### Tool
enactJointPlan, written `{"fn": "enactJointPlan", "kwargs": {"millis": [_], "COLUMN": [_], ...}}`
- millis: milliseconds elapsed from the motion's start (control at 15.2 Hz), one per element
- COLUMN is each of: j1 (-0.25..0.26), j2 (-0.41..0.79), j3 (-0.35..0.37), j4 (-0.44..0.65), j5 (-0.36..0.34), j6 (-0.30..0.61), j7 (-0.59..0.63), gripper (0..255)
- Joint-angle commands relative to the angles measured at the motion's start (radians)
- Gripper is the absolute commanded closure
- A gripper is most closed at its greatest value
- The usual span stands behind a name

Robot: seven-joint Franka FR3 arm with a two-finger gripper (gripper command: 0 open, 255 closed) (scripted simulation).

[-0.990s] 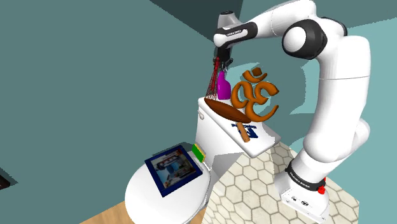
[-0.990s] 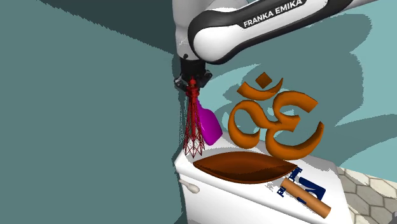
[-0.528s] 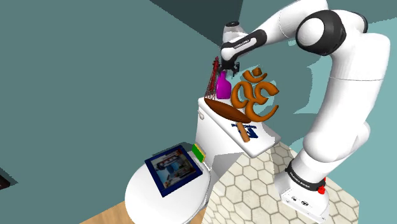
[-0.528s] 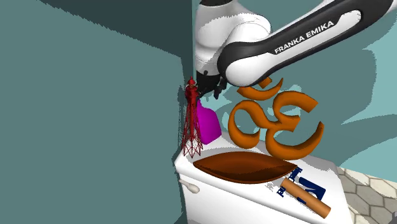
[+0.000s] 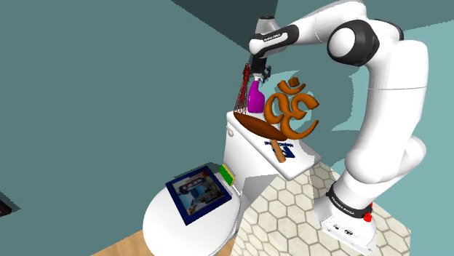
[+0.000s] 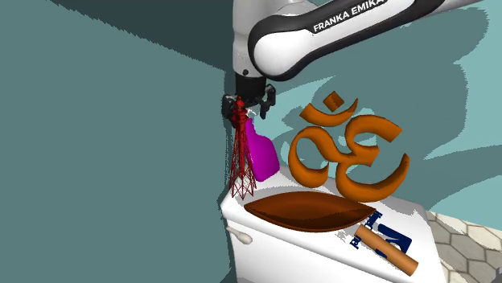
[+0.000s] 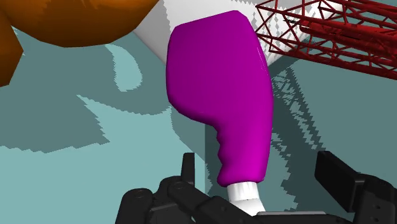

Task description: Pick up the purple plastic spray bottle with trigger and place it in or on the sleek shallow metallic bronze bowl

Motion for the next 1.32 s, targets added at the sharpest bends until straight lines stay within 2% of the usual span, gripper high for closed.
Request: {"fn": "enactJointPlan", "kwargs": {"millis": [0, 198, 726, 792, 1254], "j1": [-0.006, -0.011, -0.015, -0.022, -0.010], "j2": [0.032, 0.061, 0.061, 0.055, 0.008], "j3": [-0.001, 0.000, 0.005, 0.004, 0.005], "j4": [-0.004, -0.008, -0.008, -0.024, -0.097], "j5": [0.002, -0.001, -0.004, -0.003, -0.010], "j6": [0.065, 0.098, 0.097, 0.108, 0.133], "j7": [0.000, 0.002, 0.004, -0.004, 0.017], "gripper": [0, 0, 0, 255, 255]}}
